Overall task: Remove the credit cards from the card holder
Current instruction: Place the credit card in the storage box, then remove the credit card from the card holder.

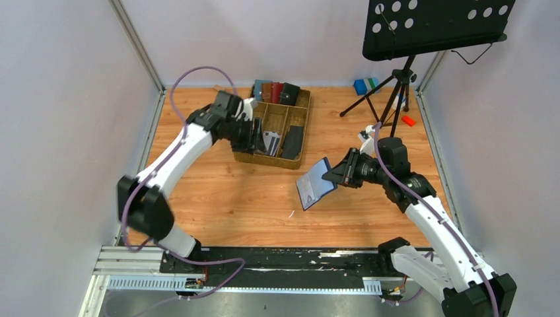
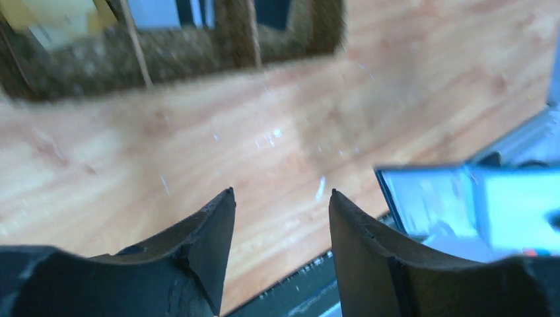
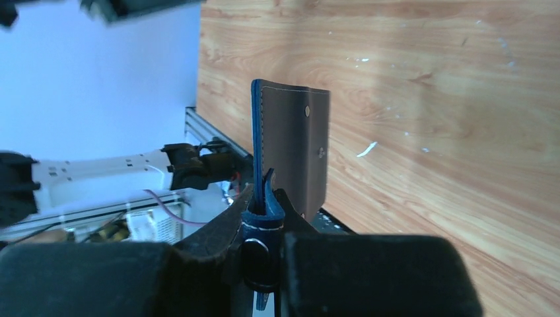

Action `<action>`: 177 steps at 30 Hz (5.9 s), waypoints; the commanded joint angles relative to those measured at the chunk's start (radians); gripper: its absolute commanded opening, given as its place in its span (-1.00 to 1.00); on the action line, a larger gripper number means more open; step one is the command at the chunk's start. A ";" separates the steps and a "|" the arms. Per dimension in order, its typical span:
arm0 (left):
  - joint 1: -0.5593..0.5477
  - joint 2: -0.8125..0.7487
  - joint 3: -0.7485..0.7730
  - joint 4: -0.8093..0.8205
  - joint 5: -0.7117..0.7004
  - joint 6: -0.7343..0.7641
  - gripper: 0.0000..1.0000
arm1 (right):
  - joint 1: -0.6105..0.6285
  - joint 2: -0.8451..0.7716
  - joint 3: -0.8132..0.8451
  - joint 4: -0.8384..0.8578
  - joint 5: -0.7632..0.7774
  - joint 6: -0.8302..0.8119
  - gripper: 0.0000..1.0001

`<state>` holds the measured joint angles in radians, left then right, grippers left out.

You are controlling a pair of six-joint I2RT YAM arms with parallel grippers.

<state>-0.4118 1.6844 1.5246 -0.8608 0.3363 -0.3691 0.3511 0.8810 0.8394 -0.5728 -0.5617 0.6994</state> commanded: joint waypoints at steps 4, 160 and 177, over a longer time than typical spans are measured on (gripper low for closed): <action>-0.001 -0.474 -0.487 0.266 0.196 -0.165 0.91 | 0.003 -0.007 -0.072 0.353 -0.129 0.257 -1.00; -0.053 -0.719 -1.003 1.464 0.486 -1.132 -1.00 | 0.184 0.152 -0.057 0.508 -0.244 0.327 -1.00; -0.053 -0.695 -1.030 1.582 0.488 -1.204 -1.00 | 0.154 0.128 -0.080 0.550 -0.273 0.343 -0.80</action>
<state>-0.4667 0.9913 0.4927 0.5987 0.8249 -1.5345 0.5072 1.0000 0.7502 -0.0547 -0.8219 1.0458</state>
